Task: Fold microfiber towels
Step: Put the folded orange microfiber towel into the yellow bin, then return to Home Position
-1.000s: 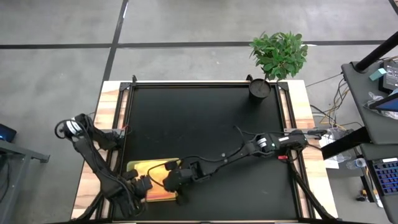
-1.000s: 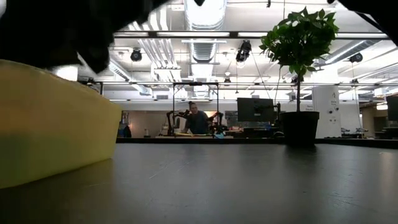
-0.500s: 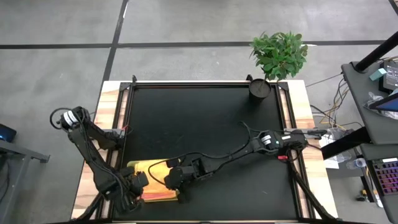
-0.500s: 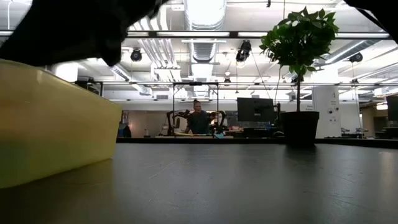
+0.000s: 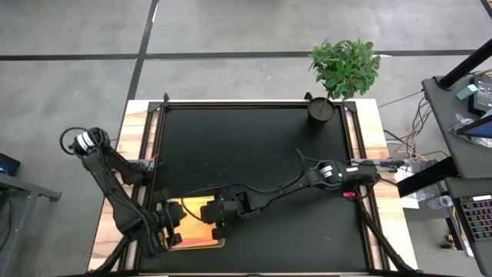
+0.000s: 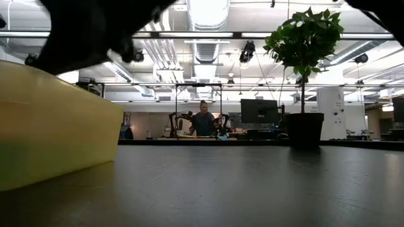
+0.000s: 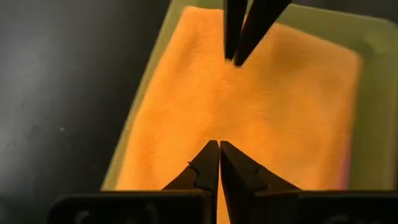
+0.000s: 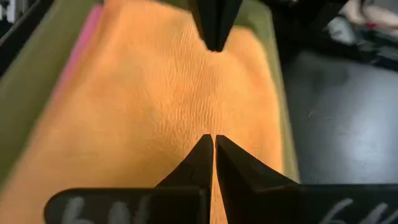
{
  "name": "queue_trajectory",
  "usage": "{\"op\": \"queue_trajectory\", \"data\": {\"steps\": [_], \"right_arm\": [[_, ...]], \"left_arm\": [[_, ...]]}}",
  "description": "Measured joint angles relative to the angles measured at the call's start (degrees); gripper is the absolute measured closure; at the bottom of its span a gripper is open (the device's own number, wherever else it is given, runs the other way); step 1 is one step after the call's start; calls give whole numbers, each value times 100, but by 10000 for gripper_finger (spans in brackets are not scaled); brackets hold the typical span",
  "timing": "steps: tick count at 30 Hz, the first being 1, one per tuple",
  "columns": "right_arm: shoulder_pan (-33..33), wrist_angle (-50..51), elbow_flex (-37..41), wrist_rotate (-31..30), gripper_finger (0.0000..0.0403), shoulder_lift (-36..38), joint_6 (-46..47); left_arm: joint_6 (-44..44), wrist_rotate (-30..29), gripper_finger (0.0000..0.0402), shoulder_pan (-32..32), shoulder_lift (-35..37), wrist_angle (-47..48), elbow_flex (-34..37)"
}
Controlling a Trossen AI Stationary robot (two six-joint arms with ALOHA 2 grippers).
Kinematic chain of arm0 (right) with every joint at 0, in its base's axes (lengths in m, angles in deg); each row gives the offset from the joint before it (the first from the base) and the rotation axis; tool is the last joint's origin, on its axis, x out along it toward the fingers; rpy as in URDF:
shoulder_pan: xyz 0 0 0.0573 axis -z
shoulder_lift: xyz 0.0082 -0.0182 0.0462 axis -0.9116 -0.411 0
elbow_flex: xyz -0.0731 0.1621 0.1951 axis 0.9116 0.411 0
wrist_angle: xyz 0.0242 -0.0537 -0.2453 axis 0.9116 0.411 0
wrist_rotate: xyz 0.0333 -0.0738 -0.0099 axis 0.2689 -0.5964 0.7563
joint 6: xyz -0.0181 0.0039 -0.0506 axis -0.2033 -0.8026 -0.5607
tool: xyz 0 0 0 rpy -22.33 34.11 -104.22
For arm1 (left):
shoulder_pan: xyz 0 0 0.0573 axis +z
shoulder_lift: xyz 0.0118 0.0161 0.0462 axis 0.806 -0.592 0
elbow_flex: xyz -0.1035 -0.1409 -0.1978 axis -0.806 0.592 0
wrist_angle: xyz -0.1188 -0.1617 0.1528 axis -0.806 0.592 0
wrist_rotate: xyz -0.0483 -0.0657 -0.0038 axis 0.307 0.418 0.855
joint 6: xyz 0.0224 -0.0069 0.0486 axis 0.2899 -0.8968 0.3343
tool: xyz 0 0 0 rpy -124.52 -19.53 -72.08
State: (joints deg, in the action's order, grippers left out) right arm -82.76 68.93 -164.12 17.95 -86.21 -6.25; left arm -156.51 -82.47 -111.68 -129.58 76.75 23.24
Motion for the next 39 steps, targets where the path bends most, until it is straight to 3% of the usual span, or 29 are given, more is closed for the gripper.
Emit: {"op": "queue_trajectory", "data": {"steps": [4,12,19,24,27,32,36,39], "right_arm": [[95,-248,40,304,390,-256,4],[148,-243,78,274,390,-383,147],[129,-64,84,231,390,-97,-39],[-32,16,183,-405,390,82,-403],[-132,47,404,-701,390,219,-523],[-146,108,1151,-814,390,811,-444],[-197,-80,2237,-934,390,1602,-411],[-224,-549,3202,-1064,390,2319,-460]], "left_arm": [[-149,-105,402,18,-34,-70,303],[-899,-63,402,22,-36,-91,1066],[-879,94,402,22,142,-22,1054],[-547,-108,402,22,385,-125,865],[155,-808,402,22,493,-422,842],[2464,-1699,402,90,638,-1523,869],[4366,-1711,402,419,910,-2765,909],[6271,-1158,402,780,1144,-4133,1107]]}}
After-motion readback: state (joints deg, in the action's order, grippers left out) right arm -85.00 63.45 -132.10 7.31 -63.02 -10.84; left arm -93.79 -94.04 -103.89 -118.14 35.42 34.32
